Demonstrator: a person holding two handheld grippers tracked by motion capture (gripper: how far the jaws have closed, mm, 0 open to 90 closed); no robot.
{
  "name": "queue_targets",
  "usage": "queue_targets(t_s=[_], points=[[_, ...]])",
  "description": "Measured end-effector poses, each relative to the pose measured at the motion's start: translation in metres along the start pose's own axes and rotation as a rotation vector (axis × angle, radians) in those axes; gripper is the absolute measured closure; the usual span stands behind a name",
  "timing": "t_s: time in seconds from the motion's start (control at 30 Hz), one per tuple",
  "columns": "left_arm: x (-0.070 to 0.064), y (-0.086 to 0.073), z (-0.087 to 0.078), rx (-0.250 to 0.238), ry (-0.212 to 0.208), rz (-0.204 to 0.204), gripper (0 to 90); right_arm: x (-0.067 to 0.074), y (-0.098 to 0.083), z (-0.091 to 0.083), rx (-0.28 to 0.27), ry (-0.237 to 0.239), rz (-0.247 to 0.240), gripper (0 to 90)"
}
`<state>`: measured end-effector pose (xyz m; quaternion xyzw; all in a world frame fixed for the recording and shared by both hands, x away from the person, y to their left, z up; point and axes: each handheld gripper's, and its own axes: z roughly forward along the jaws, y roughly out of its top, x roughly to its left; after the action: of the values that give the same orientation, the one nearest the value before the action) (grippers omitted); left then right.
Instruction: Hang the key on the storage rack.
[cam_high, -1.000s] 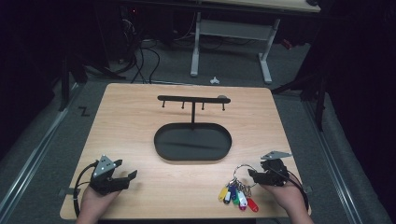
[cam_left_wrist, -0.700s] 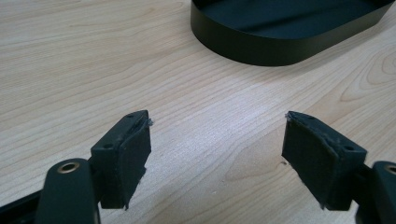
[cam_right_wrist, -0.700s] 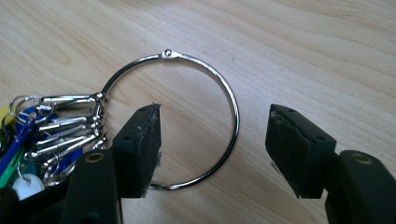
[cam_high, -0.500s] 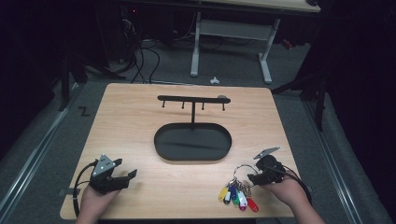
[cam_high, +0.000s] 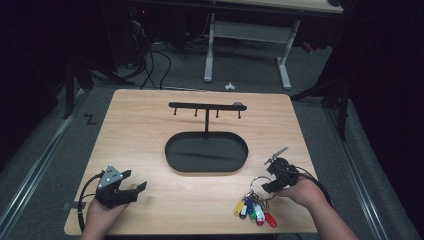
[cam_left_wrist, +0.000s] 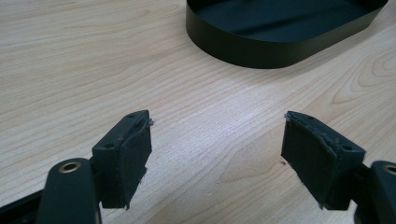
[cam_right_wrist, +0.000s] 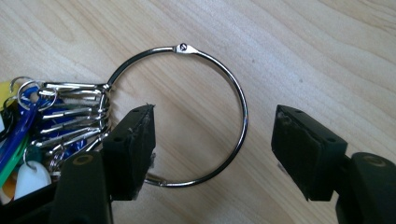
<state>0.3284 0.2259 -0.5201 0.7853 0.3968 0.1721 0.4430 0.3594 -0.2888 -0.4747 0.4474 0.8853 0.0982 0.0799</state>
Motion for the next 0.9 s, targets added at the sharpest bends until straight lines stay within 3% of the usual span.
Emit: queue_targets(t_s=[0.13,0.47,0.87,0.9], points=[[-0.001,0.001,0.0,-0.003,-0.005,-0.002,24.7,0.0,0.006,0.003,0.027,0.006,-0.025,30.2],[-0.002,0.003,-0.002,-0.013,-0.023,-0.003,26.6,0.002,0.019,0.004,0.061,0.004,-0.066,44.1],[-0.003,0.003,-0.003,-0.022,-0.025,0.006,27.5,0.002,0.032,0.002,0.081,0.026,-0.1,47.2],[-0.003,0.004,-0.002,-0.019,-0.03,0.009,27.5,0.003,0.033,0.004,0.1,0.033,-0.113,51.0]])
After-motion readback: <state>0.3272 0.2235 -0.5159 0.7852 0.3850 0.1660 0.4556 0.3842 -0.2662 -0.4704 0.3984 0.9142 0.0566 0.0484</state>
